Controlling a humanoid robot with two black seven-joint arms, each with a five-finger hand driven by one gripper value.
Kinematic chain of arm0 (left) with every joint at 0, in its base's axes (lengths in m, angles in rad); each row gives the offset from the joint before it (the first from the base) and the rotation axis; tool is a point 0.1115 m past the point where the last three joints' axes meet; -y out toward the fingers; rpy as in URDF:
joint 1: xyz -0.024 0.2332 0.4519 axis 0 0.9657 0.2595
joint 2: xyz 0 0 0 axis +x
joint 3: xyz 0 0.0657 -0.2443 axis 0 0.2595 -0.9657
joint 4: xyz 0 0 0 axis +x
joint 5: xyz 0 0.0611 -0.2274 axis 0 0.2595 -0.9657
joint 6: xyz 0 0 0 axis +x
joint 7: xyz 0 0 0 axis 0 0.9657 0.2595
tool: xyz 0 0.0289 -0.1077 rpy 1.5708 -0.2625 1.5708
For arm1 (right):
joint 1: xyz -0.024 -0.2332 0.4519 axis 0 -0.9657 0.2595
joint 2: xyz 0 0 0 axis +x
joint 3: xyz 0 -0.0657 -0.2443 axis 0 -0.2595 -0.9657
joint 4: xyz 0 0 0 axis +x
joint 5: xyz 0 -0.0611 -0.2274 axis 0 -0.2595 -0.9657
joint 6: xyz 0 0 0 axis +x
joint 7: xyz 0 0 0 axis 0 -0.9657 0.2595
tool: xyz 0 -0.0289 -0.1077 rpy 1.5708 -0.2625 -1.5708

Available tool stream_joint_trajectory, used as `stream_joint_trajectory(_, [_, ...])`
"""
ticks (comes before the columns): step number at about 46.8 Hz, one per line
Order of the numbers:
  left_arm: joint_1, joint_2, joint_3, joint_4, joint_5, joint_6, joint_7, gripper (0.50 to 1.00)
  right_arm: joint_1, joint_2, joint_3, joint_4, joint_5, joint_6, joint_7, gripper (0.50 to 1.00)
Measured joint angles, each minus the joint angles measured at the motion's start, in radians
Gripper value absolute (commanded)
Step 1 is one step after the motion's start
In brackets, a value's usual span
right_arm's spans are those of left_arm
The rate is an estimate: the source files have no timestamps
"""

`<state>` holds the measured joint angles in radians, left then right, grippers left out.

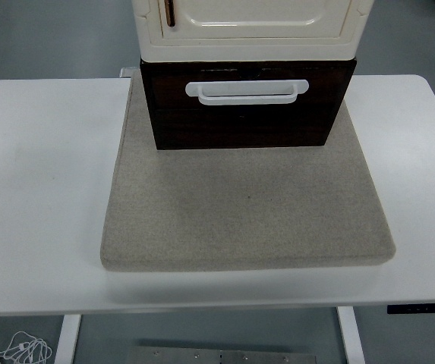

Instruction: Open the drawer under the combination cabinet

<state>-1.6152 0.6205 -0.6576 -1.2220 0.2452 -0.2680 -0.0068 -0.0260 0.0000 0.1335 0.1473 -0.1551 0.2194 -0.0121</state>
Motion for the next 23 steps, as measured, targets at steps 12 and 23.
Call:
stream_joint_trajectory(12, [-0.039,0.010,0.203,-0.127,0.005,-0.001,0.001,1.000,0.000,0.000,0.000,0.000,0.000,0.000,0.000,0.926])
stream_joint_trajectory(23, [-0.137,0.019,0.482,-0.179,0.004,-0.002,0.000,1.000,0.000,0.000,0.000,0.000,0.000,0.000,0.000,0.926])
